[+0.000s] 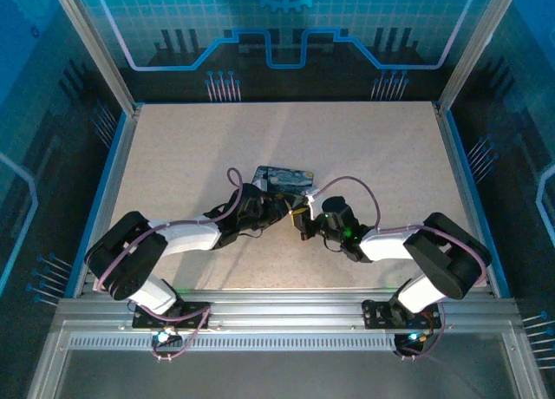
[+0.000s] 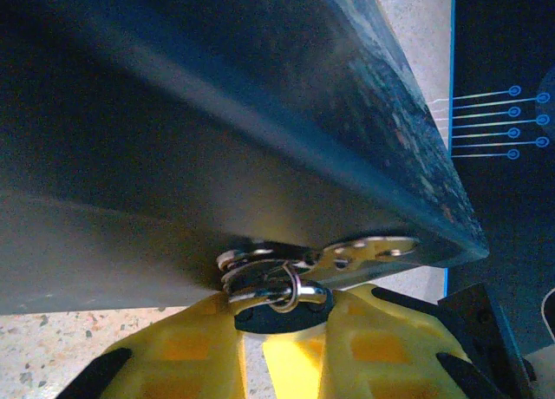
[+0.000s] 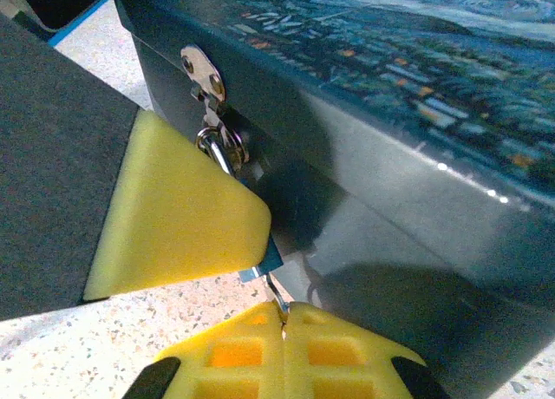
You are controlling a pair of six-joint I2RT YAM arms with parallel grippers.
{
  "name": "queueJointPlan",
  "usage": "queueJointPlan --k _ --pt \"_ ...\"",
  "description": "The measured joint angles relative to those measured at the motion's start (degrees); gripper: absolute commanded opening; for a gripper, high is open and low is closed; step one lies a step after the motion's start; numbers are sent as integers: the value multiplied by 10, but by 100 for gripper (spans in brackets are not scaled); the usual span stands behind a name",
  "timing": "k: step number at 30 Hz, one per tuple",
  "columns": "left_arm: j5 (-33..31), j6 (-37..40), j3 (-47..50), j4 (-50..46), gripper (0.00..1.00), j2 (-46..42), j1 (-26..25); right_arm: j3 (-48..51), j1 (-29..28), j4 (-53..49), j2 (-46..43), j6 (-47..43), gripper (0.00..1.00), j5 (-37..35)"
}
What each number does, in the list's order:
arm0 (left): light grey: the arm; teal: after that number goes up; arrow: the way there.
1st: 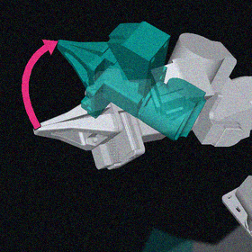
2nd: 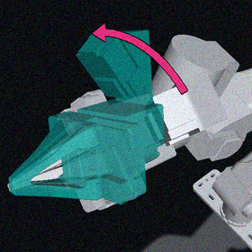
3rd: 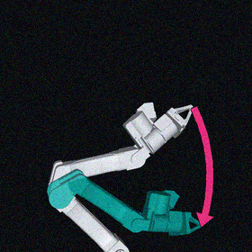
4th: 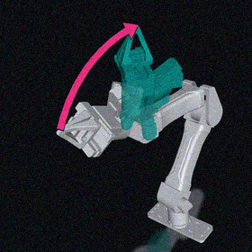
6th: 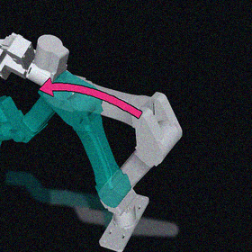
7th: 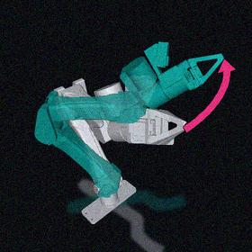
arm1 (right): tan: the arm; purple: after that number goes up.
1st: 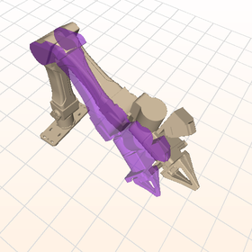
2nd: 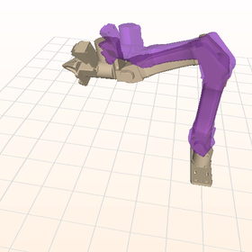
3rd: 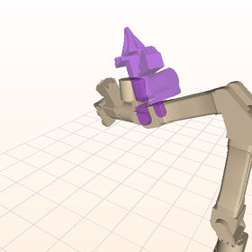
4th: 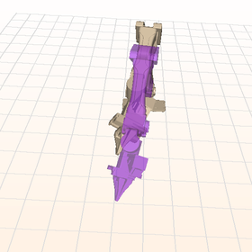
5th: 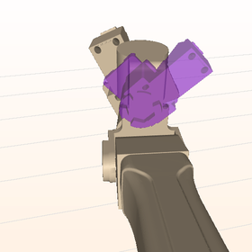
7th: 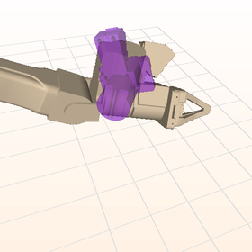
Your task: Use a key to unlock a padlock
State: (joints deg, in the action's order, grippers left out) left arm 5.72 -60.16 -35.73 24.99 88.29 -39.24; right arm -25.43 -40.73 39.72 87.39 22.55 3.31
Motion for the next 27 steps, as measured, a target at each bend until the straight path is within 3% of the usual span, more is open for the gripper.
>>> queueJointPlan --k 18,27 --pt "1 -6 0 41 15 34 0 0 10 1 12 48 0 1" --pt "9 -14 9 58 30 67 -7 15 -9 4 37 111 0 -23"
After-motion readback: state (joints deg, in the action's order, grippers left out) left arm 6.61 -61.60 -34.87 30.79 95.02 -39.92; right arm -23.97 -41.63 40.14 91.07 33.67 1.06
